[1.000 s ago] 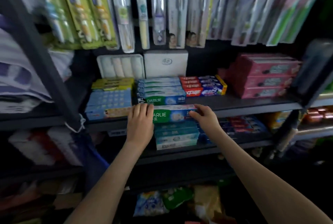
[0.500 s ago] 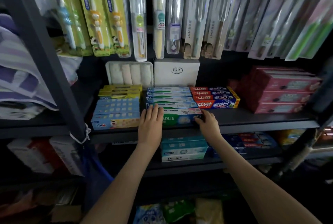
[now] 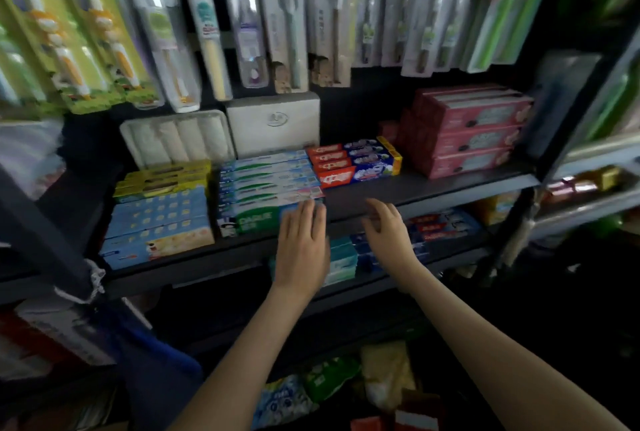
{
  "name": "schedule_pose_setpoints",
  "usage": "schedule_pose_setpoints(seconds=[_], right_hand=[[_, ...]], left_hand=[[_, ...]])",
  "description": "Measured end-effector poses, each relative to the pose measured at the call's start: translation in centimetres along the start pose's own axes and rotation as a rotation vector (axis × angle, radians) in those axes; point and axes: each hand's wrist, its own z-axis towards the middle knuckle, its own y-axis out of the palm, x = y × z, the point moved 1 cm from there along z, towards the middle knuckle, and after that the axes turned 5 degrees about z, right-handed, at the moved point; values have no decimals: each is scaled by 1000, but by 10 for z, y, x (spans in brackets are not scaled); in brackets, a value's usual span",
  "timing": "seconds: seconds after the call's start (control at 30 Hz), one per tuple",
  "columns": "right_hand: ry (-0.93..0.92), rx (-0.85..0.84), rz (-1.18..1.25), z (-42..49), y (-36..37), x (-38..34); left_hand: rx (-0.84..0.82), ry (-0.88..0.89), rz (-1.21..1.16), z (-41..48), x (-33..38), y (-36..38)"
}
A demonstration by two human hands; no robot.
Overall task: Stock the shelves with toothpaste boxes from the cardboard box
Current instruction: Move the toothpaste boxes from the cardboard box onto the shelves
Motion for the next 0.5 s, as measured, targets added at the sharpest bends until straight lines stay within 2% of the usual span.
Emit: schedule_pose_setpoints(seconds=[0.1,0.17,0.3,0.4,0.5], right_hand=[[10,65,-115,-50,-57,53],[94,99,-160,-96,-101,97],[413,254,-144,-217,-190,187],[694,386,-89,-329,-241,251],[951,448,-2,-436,-260,311]], left_hand=[[-40,214,-170,-13,90,18],[-178,345,-243,-30,154,30],[-489,594,-297,-73,279,45],[-614,757,-323,-123,366,63],[-732,872,-314,-188,439,92]])
